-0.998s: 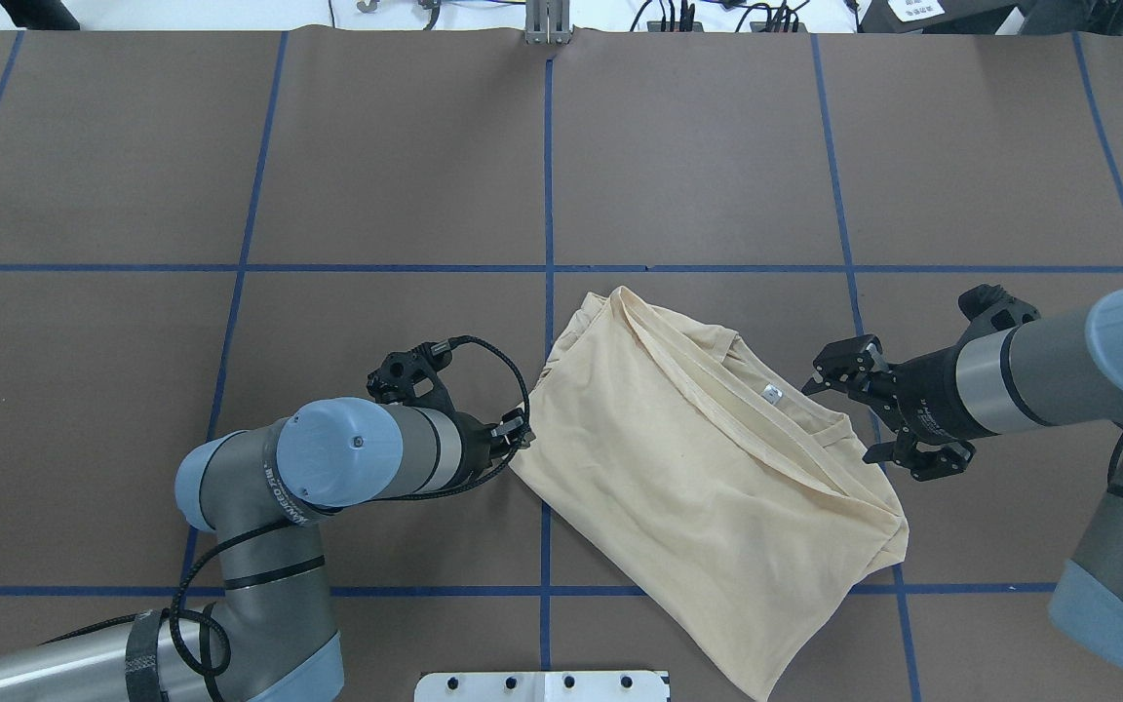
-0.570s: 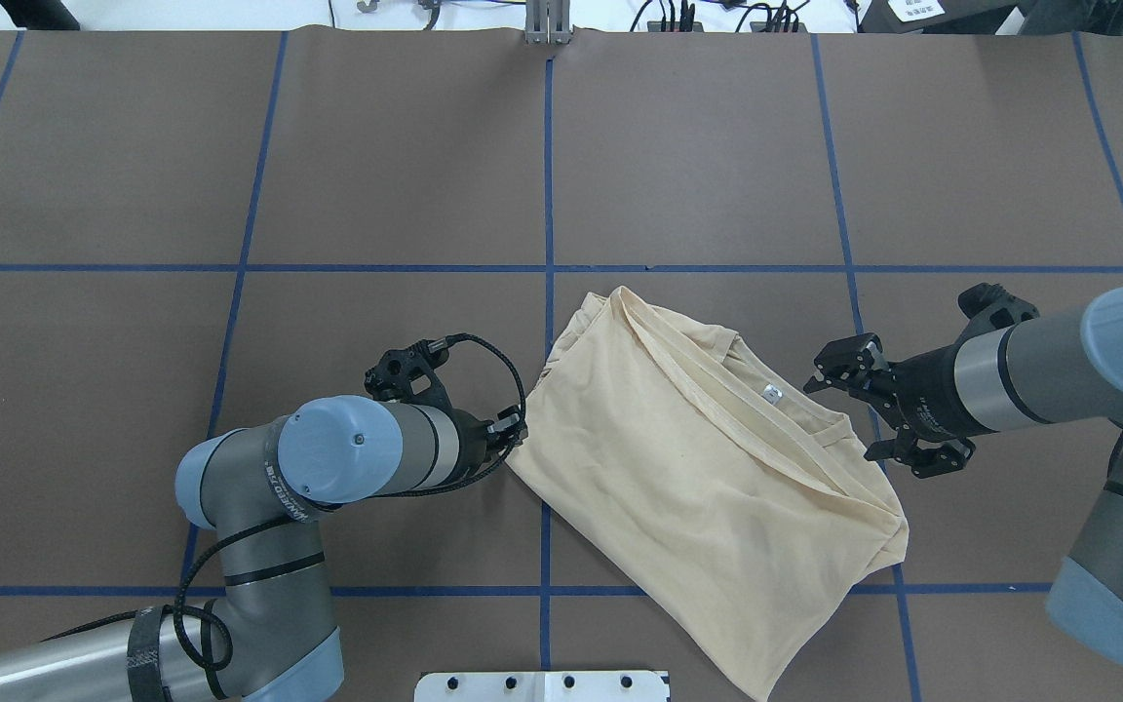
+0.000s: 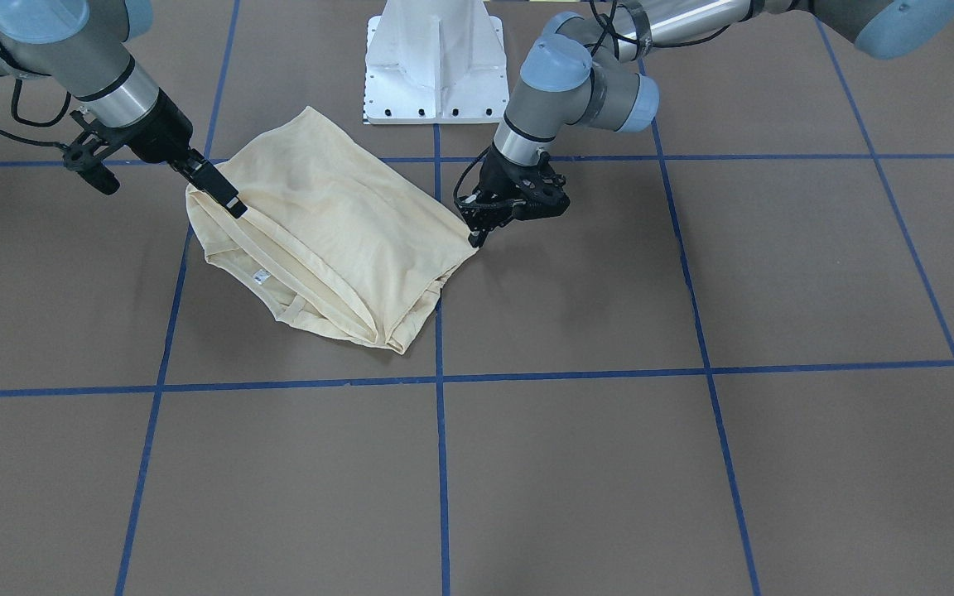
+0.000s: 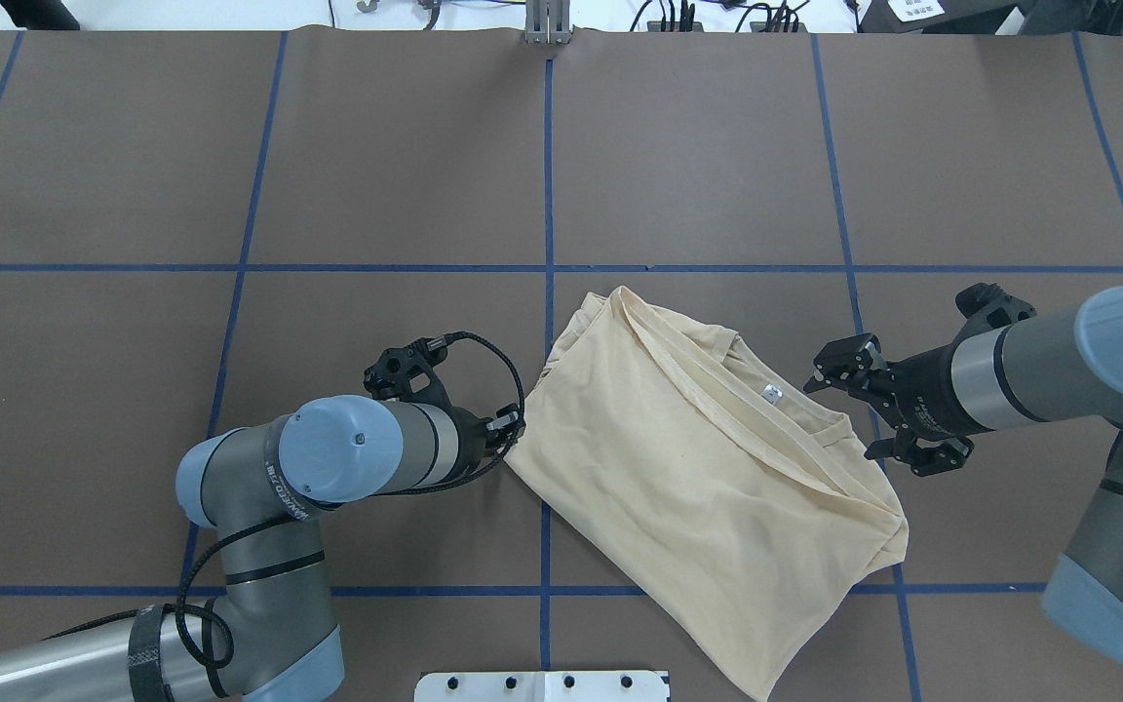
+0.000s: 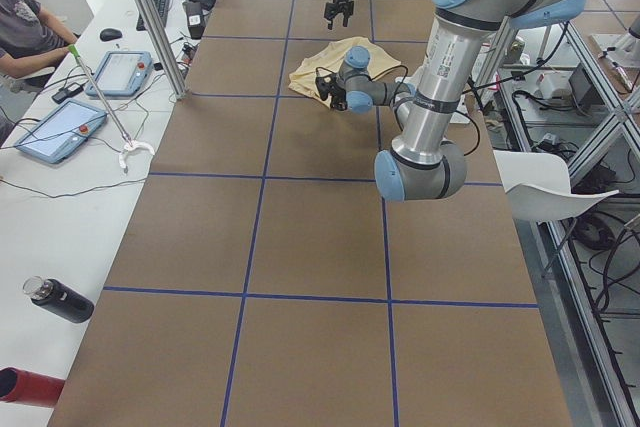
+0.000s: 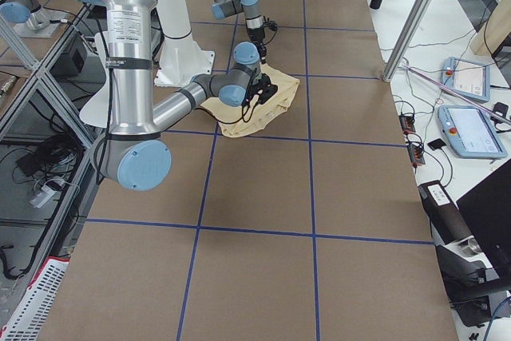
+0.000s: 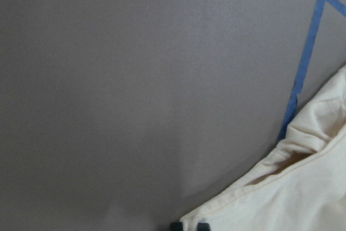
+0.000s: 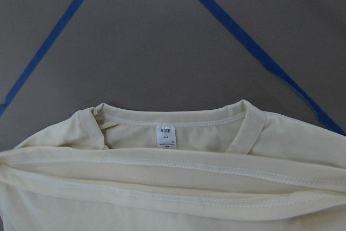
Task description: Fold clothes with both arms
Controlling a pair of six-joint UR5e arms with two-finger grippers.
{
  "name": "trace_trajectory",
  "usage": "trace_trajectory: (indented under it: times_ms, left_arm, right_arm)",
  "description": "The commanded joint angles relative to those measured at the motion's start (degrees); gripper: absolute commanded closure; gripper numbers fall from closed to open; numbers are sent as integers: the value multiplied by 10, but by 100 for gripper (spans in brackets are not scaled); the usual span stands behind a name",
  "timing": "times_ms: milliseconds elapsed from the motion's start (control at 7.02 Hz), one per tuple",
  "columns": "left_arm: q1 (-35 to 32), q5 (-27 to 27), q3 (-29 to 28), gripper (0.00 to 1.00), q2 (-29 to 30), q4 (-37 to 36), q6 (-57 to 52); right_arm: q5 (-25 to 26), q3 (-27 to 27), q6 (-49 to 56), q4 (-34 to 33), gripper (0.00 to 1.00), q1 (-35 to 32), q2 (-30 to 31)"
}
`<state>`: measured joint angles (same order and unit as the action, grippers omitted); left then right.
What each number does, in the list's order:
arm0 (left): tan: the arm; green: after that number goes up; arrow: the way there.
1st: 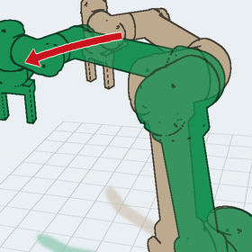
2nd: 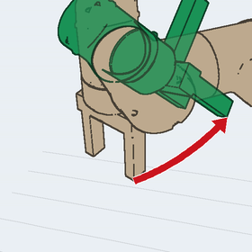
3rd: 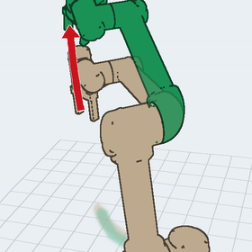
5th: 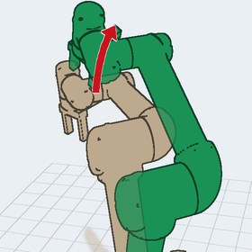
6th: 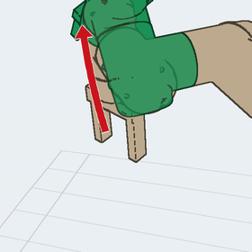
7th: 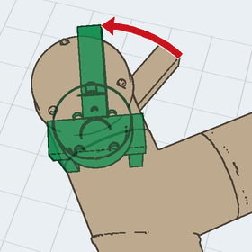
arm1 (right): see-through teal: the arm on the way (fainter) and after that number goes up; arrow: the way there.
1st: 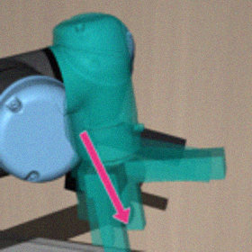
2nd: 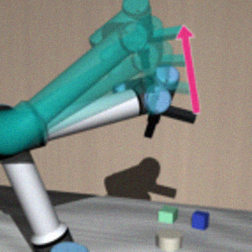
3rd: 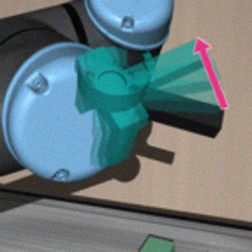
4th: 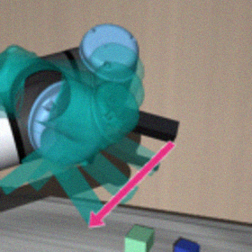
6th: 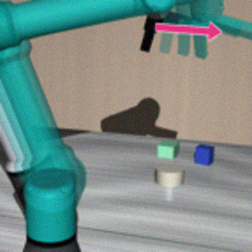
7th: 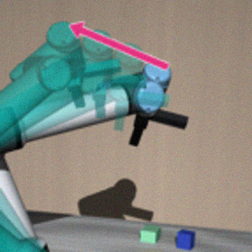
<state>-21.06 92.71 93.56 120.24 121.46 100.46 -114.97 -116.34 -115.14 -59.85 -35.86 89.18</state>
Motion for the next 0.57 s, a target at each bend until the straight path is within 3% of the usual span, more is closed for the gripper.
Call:
trace_trajectory:
  times_ms: [0, 143, 428]
  left_arm:
    - [-71, 1, -14, 100, 5, 6, -101]
    - [-115, 3, -81, 100, 51, 14, -141]
    - [-170, 3, -370, 100, 200, 200, -177]
  right_arm:
    - [0, 8, 0, 0, 0, 1, -7]
    - [0, 8, 0, 0, 0, 1, -11]
    - [7, 24, 0, 0, 0, 1, -39]
